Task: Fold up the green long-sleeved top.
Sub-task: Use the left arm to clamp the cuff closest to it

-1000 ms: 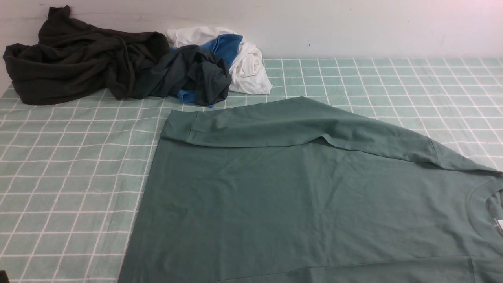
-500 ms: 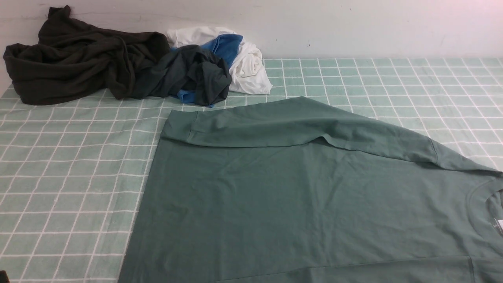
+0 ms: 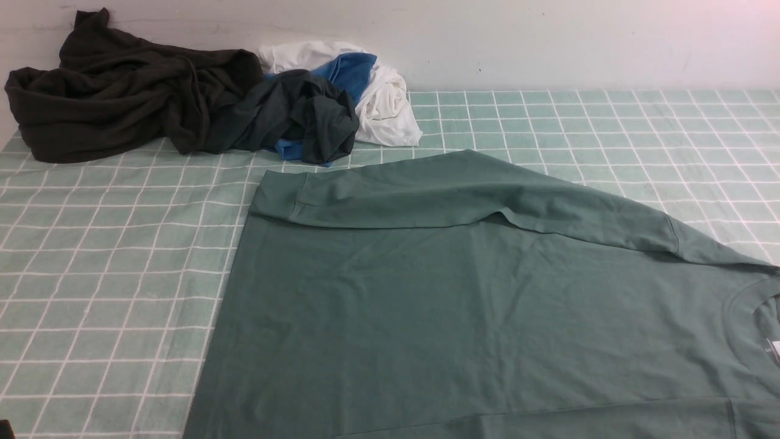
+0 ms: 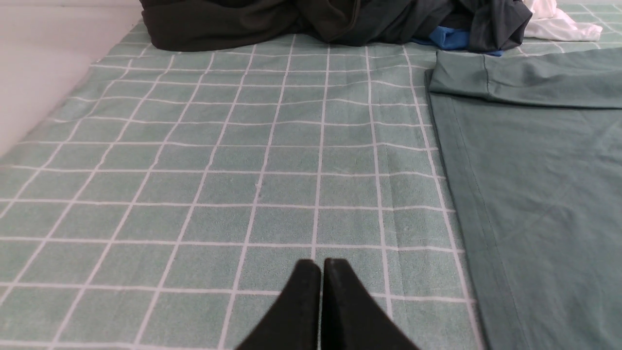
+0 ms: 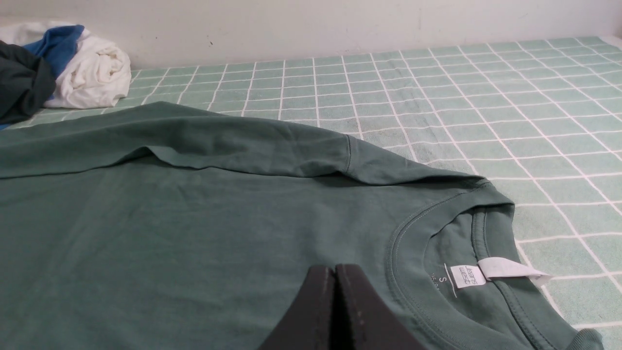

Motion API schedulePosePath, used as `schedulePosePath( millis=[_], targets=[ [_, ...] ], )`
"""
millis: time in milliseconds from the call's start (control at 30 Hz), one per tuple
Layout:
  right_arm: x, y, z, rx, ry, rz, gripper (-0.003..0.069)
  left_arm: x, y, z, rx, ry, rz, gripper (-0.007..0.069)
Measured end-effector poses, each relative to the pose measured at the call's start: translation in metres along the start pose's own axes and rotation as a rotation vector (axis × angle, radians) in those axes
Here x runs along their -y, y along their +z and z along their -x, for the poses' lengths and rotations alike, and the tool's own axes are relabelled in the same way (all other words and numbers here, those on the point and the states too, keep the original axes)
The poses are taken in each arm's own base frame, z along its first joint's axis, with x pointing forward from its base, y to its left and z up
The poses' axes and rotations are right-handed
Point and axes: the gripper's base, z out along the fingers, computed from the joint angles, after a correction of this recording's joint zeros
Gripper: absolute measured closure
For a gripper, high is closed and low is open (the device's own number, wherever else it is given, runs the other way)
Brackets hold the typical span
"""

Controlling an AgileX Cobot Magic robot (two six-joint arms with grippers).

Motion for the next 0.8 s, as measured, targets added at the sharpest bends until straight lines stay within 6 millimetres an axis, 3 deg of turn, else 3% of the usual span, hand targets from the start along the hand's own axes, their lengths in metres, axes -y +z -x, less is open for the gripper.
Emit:
schedulePosePath(
  millis=[267,433,567,600,667,800],
  targets=[
    [0.000,0.000,0.000,0.000,0.009,0.002,0.0672,-0.001,0.000,0.000,0.000,0.021,0.008,0.0627],
    [0.000,0.000,0.000,0.000,0.009,0.002,0.0672,0.001,0.000,0.000,0.000,-0.088,-0.006,0.0627],
    [-0.001,0.000,0.000,-0.001,0.055,0.008,0.0672,0.005,0.000,0.000,-0.002,-0.358,-0.056,0.0627],
    [-0.002,0.000,0.000,-0.004,0.148,0.022,0.0672,0.009,0.000,0.000,-0.016,-0.618,-0.103,0.0627],
    [-0.005,0.000,0.000,-0.011,0.322,0.049,0.0672,0.013,0.000,0.000,-0.038,-0.844,-0.149,0.0627],
    [-0.011,-0.001,0.000,-0.044,0.723,0.114,0.0672,0.016,0.000,0.001,-0.054,-1.017,-0.186,0.0627]
  ],
)
